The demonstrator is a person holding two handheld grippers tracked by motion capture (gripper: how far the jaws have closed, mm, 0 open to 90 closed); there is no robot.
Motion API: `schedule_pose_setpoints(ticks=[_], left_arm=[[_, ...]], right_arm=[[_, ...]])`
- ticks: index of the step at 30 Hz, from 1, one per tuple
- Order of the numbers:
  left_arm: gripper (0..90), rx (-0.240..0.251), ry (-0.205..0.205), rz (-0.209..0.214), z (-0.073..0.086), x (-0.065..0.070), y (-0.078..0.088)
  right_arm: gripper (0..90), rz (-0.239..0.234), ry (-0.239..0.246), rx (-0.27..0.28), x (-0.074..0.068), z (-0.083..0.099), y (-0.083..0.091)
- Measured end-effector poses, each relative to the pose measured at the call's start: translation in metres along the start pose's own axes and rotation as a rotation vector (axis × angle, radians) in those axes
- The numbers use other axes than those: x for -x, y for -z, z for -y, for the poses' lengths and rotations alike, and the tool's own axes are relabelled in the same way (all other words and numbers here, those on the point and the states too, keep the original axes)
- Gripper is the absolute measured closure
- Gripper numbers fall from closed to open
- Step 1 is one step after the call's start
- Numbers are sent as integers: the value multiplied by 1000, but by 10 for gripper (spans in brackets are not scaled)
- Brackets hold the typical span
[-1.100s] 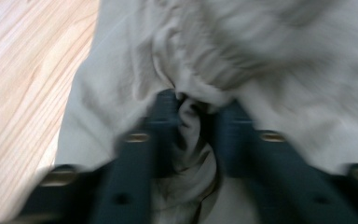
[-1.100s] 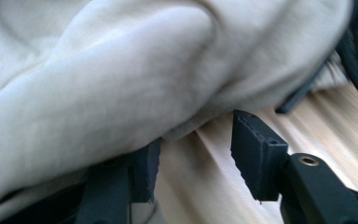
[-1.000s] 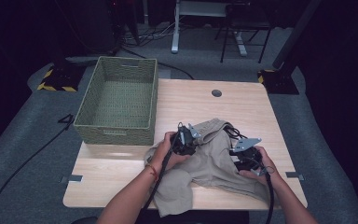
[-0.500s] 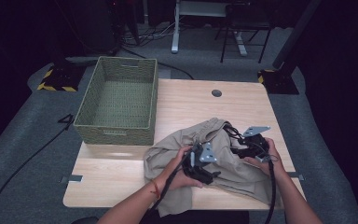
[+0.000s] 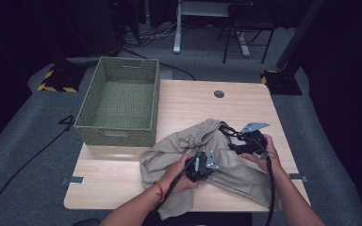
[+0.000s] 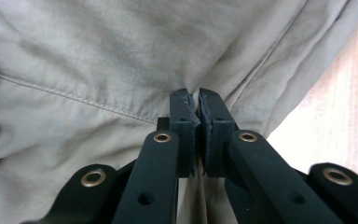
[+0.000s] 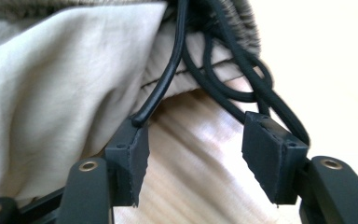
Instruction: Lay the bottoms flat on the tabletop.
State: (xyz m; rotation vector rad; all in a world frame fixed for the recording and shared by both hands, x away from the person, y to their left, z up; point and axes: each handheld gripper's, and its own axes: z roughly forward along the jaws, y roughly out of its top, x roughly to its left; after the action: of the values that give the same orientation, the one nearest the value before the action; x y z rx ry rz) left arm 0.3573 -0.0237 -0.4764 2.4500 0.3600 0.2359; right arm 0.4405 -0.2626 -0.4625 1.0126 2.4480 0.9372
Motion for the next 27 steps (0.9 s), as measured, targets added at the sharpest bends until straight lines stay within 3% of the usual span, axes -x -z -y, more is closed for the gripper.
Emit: schedule_pose_setpoints(ticks=[2,4,5,12,14,17,19,20,23,27], left_arm=[[856,12,-28,6,2,0,9],[856,15,-31,4,2,1,12],[856,9,-38,17,4,1,16],[856,4,-52,43,9,3,11],[856,8,-54,48,10,3,11],[856,5,-55,58,14,0,9],[856,4,-46,58,15,0,9],[856,5,-36,61,18,-1,7],[856,5,-29,62,19,0,8],[856,10,-36,60,19,0,10]], right_arm=[[414,9,6,-1,-1,-3,-2],[416,9,-1,7,-1,-5,-2],[417,-2,-21,37,-1,-9,-2],[418,13,-39,40,-5,-27,-15],[422,26,-51,14,-5,-30,-23],[428,-7,-39,-48,-9,-34,-40],[428,-16,-33,-58,-11,-34,-43],[429,-8,-18,-92,-15,-35,-49],[436,3,11,-126,-19,-36,-55],[444,22,0,-151,-18,-40,-59]])
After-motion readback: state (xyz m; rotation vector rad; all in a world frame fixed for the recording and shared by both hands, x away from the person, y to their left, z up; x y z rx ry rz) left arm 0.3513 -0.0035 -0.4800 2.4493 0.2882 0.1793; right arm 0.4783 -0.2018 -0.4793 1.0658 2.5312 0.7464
